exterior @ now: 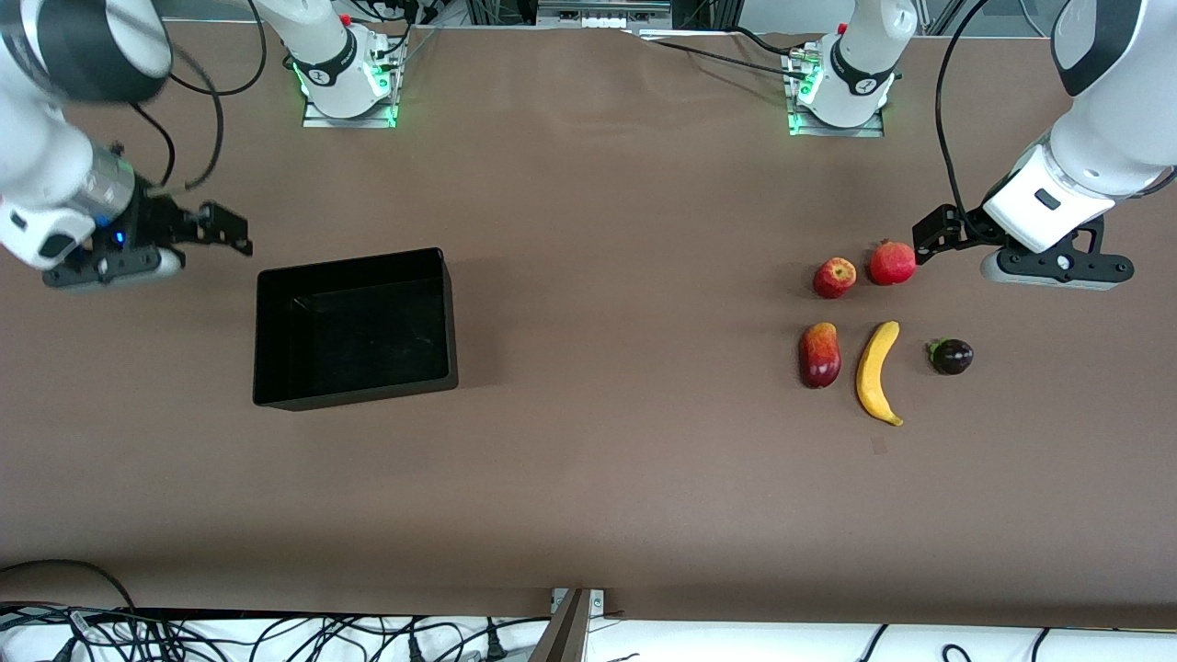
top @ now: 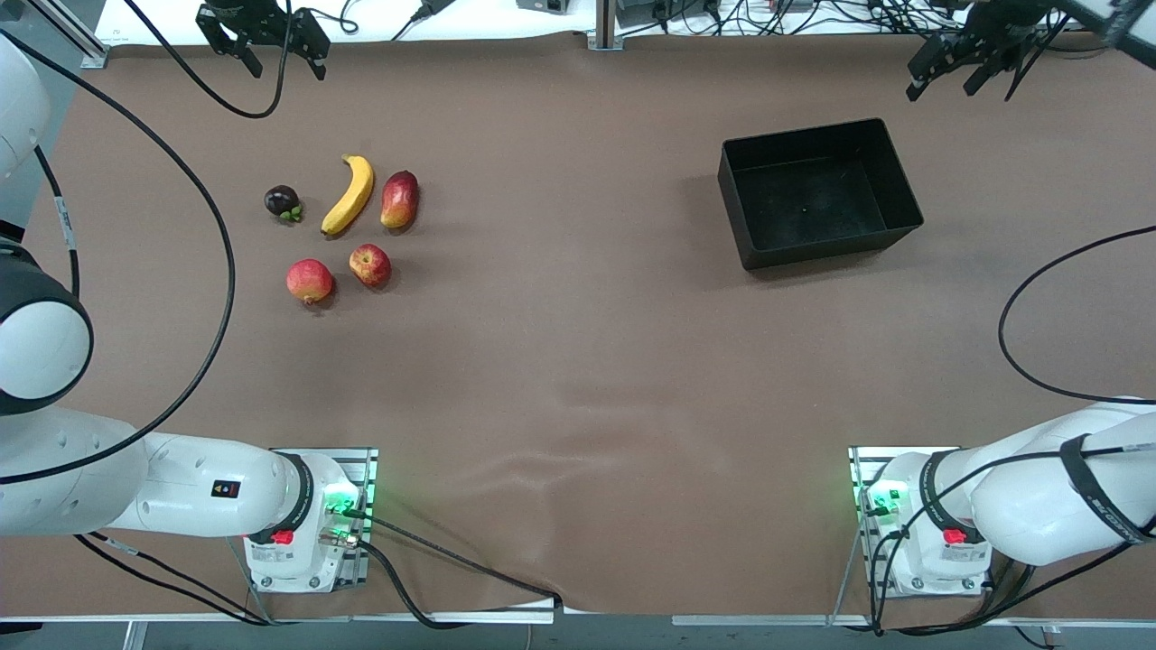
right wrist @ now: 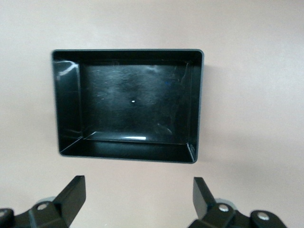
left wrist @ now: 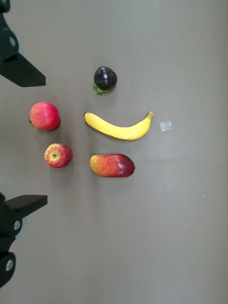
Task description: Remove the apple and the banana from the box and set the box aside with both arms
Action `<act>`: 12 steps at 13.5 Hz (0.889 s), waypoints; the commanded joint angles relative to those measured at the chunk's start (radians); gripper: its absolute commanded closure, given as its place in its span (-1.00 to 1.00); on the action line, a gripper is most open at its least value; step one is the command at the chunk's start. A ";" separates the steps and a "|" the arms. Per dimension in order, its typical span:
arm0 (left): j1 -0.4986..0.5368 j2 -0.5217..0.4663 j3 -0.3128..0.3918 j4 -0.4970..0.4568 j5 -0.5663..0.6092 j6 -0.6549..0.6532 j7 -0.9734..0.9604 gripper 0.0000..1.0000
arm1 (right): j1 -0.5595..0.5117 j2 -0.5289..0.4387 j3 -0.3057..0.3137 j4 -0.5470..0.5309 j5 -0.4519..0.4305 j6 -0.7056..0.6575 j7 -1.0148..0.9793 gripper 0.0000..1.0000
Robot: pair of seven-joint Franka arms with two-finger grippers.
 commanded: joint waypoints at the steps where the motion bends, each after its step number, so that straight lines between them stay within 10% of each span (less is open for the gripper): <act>1: -0.001 -0.008 0.003 0.008 -0.003 -0.018 0.000 -1.00 | 0.002 0.023 0.002 0.103 -0.018 -0.061 0.021 -1.00; 4: -0.001 -0.008 0.003 0.008 -0.003 -0.018 0.001 -1.00 | -0.082 0.070 0.054 0.165 -0.006 -0.099 0.007 -1.00; 8: 0.002 -0.008 0.003 0.008 -0.003 -0.023 0.001 -1.00 | -0.420 0.074 0.405 0.177 -0.027 -0.116 0.019 -1.00; 12: 0.002 -0.008 0.003 0.008 -0.003 -0.023 0.001 -1.00 | -0.561 0.074 0.545 0.177 -0.029 -0.119 0.013 -1.00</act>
